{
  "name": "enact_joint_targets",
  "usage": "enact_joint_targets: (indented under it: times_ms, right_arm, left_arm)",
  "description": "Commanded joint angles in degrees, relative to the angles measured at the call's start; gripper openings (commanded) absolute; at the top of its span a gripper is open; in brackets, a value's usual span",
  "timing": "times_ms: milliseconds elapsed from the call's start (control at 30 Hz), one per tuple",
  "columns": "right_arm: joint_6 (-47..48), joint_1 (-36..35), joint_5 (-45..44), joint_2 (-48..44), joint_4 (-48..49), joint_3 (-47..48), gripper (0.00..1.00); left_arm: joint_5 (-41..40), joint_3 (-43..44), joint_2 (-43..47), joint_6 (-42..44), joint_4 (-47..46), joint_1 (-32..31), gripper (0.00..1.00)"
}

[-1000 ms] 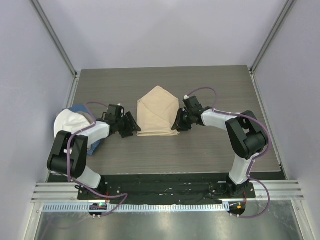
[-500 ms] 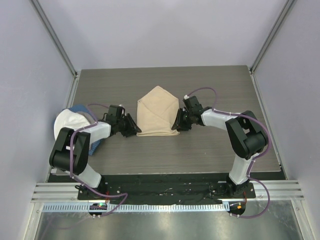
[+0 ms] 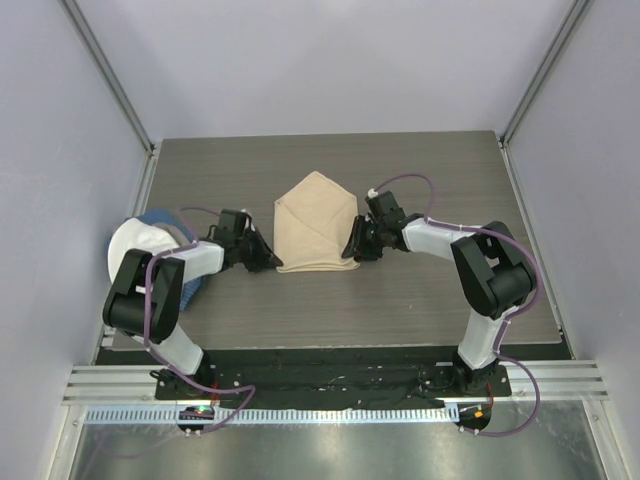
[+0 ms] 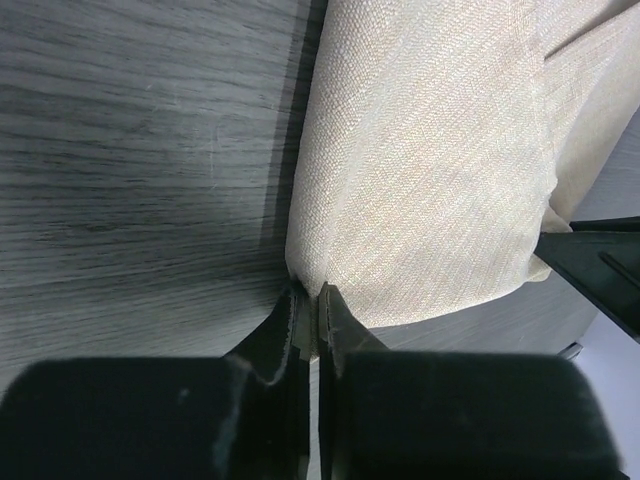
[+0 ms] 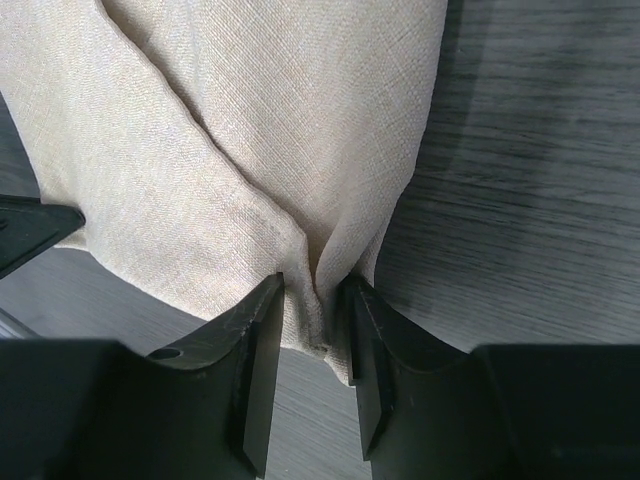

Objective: Fold the napkin, place the utensils inside, and roll it up
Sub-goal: Roll the napkin with the utensil

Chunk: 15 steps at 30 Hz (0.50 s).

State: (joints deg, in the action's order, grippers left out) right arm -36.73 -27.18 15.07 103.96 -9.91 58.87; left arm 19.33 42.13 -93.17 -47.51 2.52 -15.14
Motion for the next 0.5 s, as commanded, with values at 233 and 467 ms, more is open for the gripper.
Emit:
enact_joint_targets:
  times_ms: [233, 467]
  right_arm:
    - [17.1, -0.2, -14.8, -10.3, 1.3, 0.6, 0.63]
    - [32.8, -11.0, -27.2, -19.3, 13.3, -1.5, 0.71]
  left_arm:
    - [1.0, 13.1, -0.9, 7.7, 18.5, 0.5, 0.00]
    - [5.9, 16.1, -2.9, 11.2, 22.7, 4.1, 0.00]
